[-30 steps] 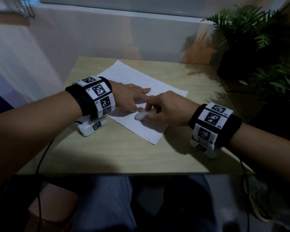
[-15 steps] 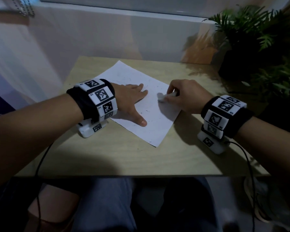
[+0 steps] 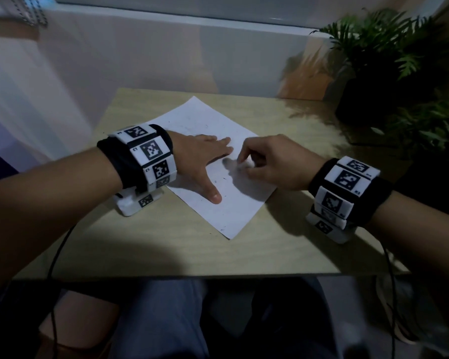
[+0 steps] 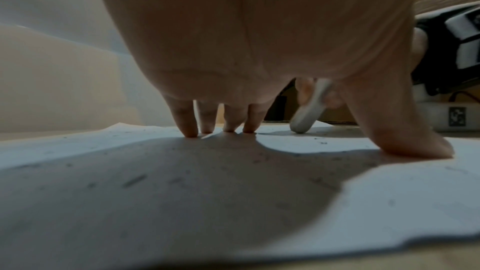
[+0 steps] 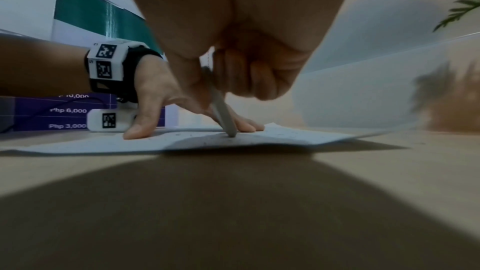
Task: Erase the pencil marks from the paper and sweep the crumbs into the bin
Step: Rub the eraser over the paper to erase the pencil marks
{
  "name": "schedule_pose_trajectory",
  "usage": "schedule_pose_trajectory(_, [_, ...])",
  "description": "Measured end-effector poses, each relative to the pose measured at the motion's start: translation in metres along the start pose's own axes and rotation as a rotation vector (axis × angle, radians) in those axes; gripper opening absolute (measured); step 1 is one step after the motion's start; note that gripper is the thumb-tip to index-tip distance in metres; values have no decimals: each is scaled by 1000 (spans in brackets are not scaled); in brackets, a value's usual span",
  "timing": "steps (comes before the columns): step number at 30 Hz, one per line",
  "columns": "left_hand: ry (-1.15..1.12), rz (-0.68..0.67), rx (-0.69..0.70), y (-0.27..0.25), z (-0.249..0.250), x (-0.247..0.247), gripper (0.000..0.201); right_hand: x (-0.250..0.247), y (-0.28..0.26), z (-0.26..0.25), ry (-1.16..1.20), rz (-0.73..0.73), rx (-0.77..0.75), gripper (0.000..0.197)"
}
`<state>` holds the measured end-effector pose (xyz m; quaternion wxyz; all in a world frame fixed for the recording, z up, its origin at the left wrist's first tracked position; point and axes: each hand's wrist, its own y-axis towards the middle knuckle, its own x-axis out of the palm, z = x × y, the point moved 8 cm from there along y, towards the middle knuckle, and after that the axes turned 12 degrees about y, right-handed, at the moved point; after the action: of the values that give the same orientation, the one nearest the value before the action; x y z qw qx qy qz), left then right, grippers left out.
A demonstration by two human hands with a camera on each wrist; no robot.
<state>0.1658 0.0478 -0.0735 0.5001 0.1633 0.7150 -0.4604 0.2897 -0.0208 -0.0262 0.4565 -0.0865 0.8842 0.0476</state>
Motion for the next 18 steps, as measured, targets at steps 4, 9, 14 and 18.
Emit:
schedule_pose_trajectory(4, [4, -1, 3, -1, 1, 0, 130, -17, 8, 17, -30, 99, 87, 20])
schedule_pose_trajectory(9, [11, -6, 9, -2, 2, -1, 130, -21, 8, 48, -104, 57, 338, 42])
schedule_pose_trajectory(14, [10, 2, 7, -2, 3, -1, 130, -17, 7, 36, 35, 96, 179, 21])
schedule_pose_trajectory(18, [0, -9, 11, 0, 1, 0, 131, -17, 7, 38, -52, 43, 183, 18])
